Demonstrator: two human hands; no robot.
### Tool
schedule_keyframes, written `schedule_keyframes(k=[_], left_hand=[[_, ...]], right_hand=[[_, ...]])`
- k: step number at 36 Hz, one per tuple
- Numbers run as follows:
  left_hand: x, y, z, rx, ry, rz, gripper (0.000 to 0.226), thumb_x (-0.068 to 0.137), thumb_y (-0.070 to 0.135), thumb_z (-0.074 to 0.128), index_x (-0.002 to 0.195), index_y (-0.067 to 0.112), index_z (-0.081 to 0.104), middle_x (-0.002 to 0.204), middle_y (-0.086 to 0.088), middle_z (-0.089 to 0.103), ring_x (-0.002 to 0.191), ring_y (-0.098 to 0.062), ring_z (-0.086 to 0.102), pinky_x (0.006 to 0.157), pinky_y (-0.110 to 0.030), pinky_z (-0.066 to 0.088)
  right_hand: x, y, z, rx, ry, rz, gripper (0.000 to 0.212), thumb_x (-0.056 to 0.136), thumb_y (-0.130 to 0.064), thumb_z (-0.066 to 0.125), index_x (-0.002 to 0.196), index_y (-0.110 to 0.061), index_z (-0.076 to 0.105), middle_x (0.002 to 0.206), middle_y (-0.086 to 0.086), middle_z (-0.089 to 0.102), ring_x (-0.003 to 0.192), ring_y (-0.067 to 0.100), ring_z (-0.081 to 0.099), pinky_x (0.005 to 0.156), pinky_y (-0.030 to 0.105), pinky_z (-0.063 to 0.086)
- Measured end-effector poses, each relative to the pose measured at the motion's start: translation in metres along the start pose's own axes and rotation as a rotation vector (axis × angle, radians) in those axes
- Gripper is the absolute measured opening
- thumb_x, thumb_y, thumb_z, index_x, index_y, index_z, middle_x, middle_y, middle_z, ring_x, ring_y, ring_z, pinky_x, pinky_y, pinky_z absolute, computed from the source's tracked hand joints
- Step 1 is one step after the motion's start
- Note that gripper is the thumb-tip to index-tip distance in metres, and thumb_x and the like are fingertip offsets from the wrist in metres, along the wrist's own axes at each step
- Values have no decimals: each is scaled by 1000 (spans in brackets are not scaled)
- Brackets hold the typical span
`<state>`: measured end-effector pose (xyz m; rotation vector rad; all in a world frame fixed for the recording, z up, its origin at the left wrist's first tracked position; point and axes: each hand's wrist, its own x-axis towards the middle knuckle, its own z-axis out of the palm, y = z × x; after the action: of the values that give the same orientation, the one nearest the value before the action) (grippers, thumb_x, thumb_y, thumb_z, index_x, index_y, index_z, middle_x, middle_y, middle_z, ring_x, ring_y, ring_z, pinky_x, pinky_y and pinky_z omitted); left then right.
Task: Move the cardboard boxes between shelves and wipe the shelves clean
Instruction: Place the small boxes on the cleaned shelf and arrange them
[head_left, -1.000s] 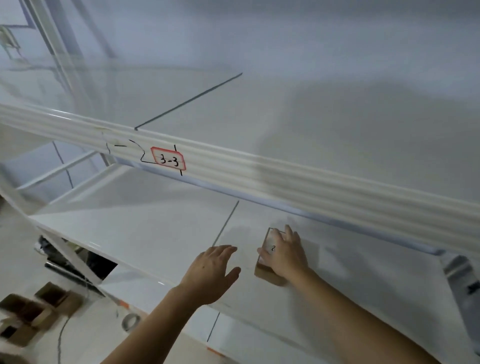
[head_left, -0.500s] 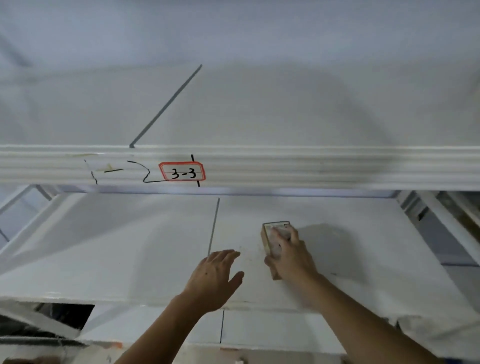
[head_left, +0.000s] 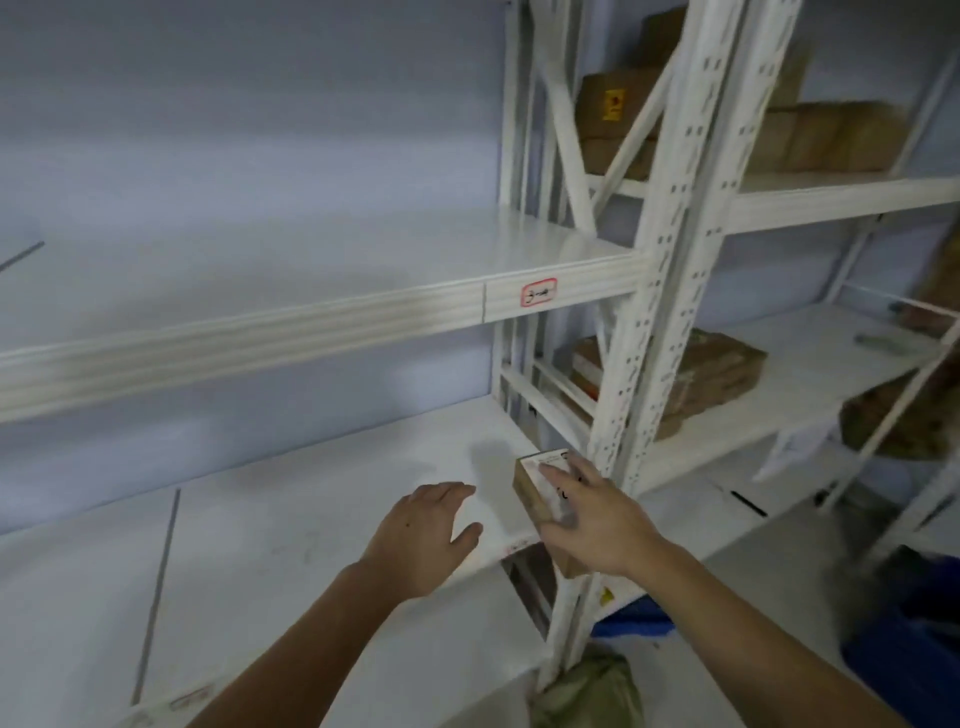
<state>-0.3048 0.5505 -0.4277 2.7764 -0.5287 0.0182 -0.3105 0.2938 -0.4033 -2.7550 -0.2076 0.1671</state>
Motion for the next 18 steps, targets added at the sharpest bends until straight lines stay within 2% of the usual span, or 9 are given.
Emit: schedule_keyframes(k=[4, 8, 14, 18], left_hand=[[28, 89, 17, -45, -10, 86, 57, 104, 49, 45, 156, 26, 37, 159, 7, 42, 144, -14, 38, 118, -26, 25], [50, 175, 28, -81, -26, 207, 56, 104, 48, 46, 156, 27, 38, 158, 6, 43, 141, -16, 40, 117, -27, 28], [90, 264, 52, -66, -81, 341, 61, 104, 54, 42, 159, 30, 32, 162, 10, 36, 147, -12, 32, 122, -30, 23], [123, 308, 69, -67, -109, 395, 61, 105, 54, 41, 159, 31, 29, 163, 11, 33, 148, -11, 29, 123, -31, 23]], right_hand=[[-51, 75, -33, -7, 36, 85, 79, 89, -62, 52, 159, -44, 19, 170, -11, -1, 148, 27, 31, 114, 41, 37], [-97, 140, -56, 1, 102, 165, 86, 79, -72, 44, 158, -43, 24, 170, -8, 4, 148, 28, 32, 115, 42, 37], [-136, 225, -89, 57, 114, 276, 78, 89, -64, 50, 158, -42, 22, 169, -9, 1, 150, 28, 25, 118, 43, 34], [-141, 270, -107, 47, 148, 327, 77, 92, -57, 58, 159, -40, 22, 170, -8, -1, 151, 24, 24, 115, 35, 31]])
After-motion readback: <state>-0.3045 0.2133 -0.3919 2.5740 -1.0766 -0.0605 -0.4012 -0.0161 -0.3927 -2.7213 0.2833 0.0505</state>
